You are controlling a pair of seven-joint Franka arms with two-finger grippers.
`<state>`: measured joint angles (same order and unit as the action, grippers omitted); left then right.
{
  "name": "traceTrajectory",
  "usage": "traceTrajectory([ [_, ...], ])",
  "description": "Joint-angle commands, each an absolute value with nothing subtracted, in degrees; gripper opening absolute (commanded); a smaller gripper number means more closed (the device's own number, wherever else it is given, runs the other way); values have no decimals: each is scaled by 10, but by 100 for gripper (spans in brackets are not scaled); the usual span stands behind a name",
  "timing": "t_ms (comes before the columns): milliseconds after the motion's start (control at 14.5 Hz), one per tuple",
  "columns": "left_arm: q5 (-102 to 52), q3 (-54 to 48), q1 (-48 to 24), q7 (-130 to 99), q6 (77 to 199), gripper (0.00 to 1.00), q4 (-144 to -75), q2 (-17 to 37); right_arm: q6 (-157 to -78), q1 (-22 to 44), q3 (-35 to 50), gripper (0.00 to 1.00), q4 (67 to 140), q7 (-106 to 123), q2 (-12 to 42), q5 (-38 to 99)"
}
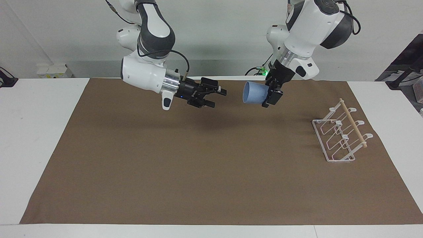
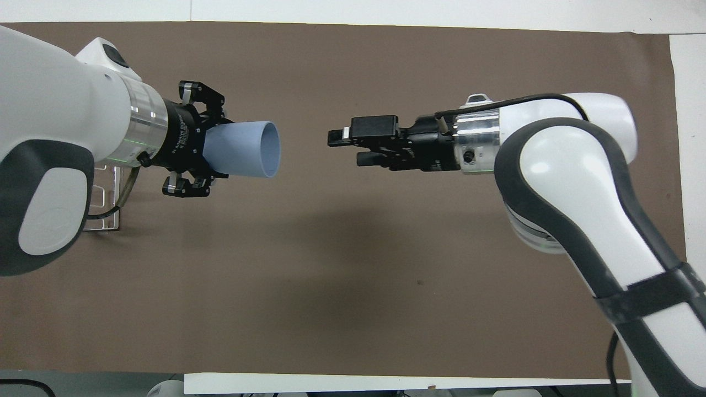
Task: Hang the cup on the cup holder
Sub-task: 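Pull the cup away with the left gripper while the right gripper releases, then carry the cup to the rack with the left gripper while the right retracts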
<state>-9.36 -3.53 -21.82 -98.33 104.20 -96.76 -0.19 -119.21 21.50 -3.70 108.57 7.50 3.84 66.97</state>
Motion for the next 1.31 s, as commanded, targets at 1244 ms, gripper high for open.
traceTrajectory([
  [1244,650,-37,-121,-958,980,25,-999,107,-809,7,-71,100,881,52,-2,-25],
])
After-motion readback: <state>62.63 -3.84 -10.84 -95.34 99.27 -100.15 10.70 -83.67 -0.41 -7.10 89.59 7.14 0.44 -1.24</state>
